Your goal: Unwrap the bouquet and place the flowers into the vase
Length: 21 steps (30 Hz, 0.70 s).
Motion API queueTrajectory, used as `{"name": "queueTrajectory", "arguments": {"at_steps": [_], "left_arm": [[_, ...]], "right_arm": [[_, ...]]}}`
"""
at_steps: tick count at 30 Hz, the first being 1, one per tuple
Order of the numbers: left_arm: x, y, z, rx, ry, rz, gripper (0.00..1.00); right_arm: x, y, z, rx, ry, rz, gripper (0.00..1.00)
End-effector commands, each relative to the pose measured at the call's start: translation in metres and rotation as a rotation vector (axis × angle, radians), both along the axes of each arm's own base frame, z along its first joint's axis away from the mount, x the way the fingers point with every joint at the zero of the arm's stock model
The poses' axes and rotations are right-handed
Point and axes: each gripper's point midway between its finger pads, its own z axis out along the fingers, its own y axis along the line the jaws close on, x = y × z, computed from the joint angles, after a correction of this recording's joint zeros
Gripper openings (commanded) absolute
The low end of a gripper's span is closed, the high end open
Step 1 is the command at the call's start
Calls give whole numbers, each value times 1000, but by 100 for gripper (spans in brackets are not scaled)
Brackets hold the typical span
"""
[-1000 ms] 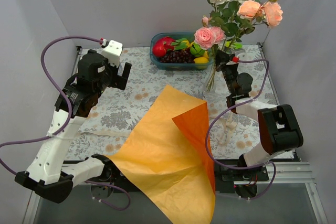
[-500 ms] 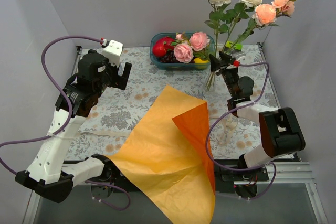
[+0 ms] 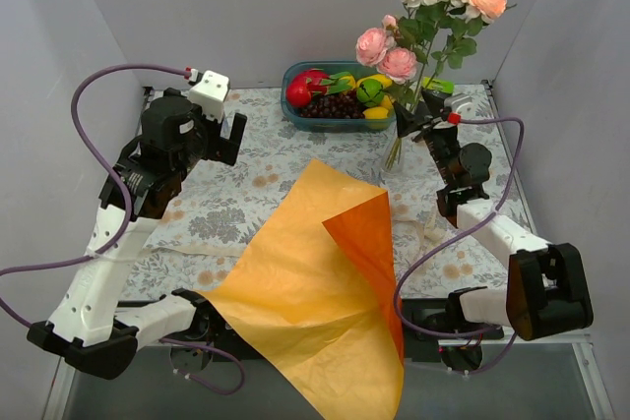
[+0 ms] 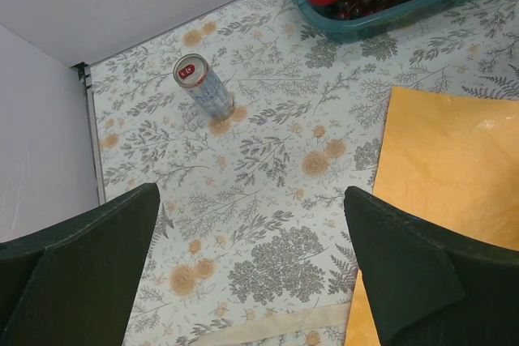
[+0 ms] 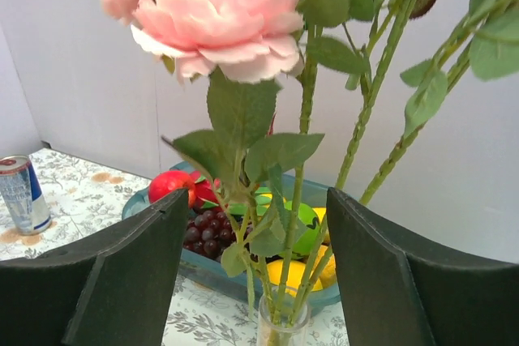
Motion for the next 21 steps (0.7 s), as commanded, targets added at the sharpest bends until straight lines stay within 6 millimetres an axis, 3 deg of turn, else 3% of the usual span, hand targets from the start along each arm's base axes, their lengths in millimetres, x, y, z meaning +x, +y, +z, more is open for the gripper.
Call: {"name": "queueTrajectory", "arguments": {"at_steps": [1,3,4,6,7,9,11,12,14,15,16,17,18,19,21], "left_arm": [[-5,1,20,-35,-48,-8,98],[-6,1,23,-38,-52,-9,98],[-7,1,24,-41,-55,-10,98],[-10,2,28,-50,-62,-12,98],[-10,1,29,-53,-63,-13,98],[-11,-1,30,-65,-61,-21,98],[-11,-2,31,-74,-60,-26,98],[-11,-4,31,-80,-58,-32,98],[-10,-6,32,-89,-62,-33,98],[-9,-8,32,-98,-61,-38,98],[-8,-9,29,-105,-56,-42,98],[-8,-11,29,-109,-54,-45,98],[-7,-13,28,-113,-48,-51,98],[-5,-16,27,-127,-37,-51,98],[-4,-18,26,-137,-21,-53,98]], "right_arm": [[-13,-6,10,-33,-1,-18,78],[-17,-8,3,-34,38,-22,84],[-24,-11,11,-26,24,-26,91],[-31,-13,2,-18,71,-31,93],[-40,-15,11,-15,61,-29,94],[-51,-10,4,-32,110,-14,94],[-67,-8,13,-30,113,1,95],[-74,-2,6,-40,171,22,95],[-88,7,12,-3,230,75,96],[-96,17,-8,-13,357,110,96],[-100,26,8,-1,380,143,96],[-105,35,4,13,444,172,97],[-117,50,-16,-25,554,208,97],[-120,62,-11,-40,579,235,97],[-132,73,-30,-63,698,215,97]]}}
